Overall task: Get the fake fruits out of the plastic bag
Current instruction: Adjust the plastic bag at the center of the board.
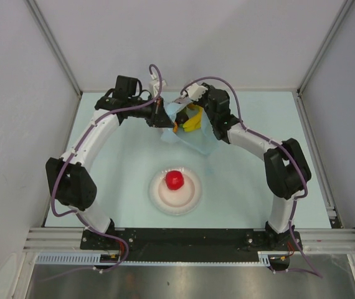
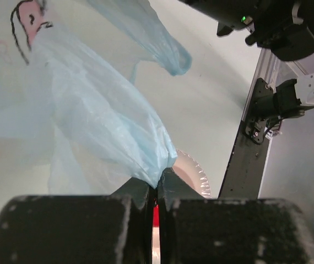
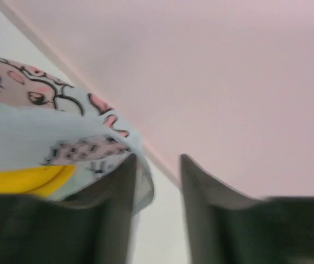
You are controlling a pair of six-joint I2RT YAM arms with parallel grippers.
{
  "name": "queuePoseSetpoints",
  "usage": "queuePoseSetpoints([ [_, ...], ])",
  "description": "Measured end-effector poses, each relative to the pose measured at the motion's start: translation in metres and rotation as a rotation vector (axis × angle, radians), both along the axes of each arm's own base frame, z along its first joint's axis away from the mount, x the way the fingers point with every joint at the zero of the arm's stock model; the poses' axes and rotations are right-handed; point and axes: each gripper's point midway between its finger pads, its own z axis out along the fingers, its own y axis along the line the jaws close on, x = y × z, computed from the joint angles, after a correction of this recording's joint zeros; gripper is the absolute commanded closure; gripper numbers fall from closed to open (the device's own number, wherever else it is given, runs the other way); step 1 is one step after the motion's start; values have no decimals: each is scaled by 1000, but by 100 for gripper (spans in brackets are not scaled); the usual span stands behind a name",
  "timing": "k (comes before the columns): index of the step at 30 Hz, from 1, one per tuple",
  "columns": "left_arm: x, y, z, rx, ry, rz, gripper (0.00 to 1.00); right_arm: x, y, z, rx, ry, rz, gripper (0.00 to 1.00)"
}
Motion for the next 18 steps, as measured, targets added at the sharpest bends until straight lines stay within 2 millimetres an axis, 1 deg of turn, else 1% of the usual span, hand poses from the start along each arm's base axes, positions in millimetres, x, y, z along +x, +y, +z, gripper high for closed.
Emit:
queuePoseSetpoints([
  [2,1,0,1,-1,-4,0,100,-1,2,6,-11,-25,-7,29],
  [6,2,-1,4,-4,-15,0,100,-10,16,9,-55,-33,13,11],
  [8,2,-1,4,-4,-13,1,100,-18,24,13,-65,-28,38,11],
  [10,2,-1,4,-6,-6,6,100,-33,35,24,-57,-17,89,16],
  [11,3,-1,5,-9,-3,10,100,-43,42,29,-47,4,132,18],
  [12,3,-2,6,-12,0,13,100,-54,46,36,-25,23,168,27],
  [14,4,-2,7,-20,3,18,100,-80,59,52,39,69,272,38],
  [15,5,-3,8,-23,4,20,100,-92,63,61,72,91,315,49],
  [16,5,-3,9,-27,6,20,100,-103,66,67,108,116,350,55],
  [17,5,-4,9,-29,8,22,100,-110,69,70,139,144,375,60],
  [18,5,-4,10,-32,9,23,100,-116,72,72,170,173,397,72],
])
